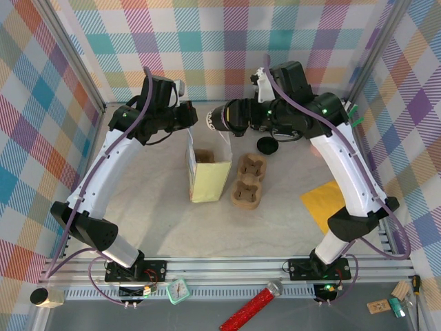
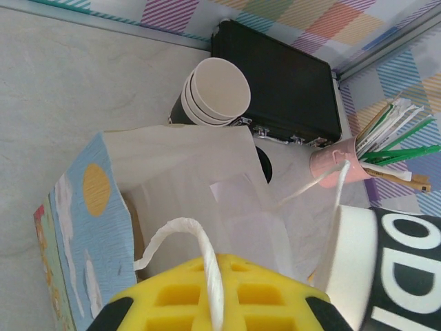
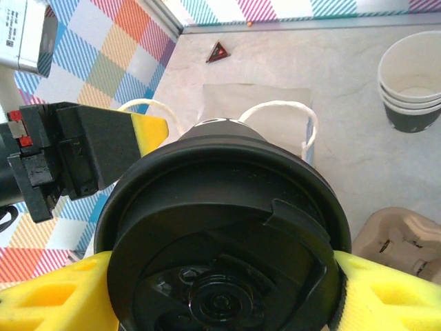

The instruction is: Pack the takeout coffee

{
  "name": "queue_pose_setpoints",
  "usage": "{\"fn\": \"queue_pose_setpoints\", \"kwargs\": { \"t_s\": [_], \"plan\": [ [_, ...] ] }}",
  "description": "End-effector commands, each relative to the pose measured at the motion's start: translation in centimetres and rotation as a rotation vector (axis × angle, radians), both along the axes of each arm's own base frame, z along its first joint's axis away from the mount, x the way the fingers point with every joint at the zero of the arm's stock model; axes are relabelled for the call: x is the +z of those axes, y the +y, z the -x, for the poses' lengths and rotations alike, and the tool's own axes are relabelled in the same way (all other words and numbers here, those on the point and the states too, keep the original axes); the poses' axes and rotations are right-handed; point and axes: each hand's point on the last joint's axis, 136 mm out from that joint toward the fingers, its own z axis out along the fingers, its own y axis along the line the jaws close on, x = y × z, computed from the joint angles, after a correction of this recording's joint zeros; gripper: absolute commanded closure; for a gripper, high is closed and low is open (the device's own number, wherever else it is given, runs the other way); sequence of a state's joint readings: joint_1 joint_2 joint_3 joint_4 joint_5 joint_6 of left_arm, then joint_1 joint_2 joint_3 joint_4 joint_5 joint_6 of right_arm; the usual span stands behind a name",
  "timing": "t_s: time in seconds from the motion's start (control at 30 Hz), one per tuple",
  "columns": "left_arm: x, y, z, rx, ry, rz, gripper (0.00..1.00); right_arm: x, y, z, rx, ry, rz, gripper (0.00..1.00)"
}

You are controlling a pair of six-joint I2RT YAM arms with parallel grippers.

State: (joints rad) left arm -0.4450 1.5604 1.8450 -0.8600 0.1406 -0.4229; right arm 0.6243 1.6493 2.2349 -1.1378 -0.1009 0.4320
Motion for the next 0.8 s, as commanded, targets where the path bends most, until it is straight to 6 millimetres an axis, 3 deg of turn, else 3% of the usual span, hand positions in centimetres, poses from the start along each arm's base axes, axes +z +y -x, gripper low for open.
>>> {"fn": "queue_pose_setpoints", "kwargs": {
  "t_s": [0.0, 0.2, 0.4, 0.57, 0.77],
  "plan": [
    [1.7, -0.2, 0.2, -0.012, -0.048, 0.020, 1.00, 4.0, -1.8, 1.1, -0.029, -0.133, -0.028, 0.34],
    [1.4, -0.4, 0.0, -0.015, -0.038, 0.018, 1.00, 5.2, -2.5, 1.6, -0.038, -0.175, -0.035, 0.34],
    [1.4, -0.5, -0.1, -0.018, -0.037, 0.019, 1.00, 4.3, -1.3, 1.5, -0.004, -0.136, -0.045, 0.34],
    [1.6, -0.7, -0.1, -0.024, -0.041, 0.030, 1.00, 2.8, -0.1, 1.0, 0.029, -0.091, -0.037, 0.34],
    [1.9, -0.8, 0.1, -0.031, -0.048, 0.038, 1.00, -1.2, 1.6, 0.8, 0.073, 0.028, 0.018, 0.34]
  ]
}}
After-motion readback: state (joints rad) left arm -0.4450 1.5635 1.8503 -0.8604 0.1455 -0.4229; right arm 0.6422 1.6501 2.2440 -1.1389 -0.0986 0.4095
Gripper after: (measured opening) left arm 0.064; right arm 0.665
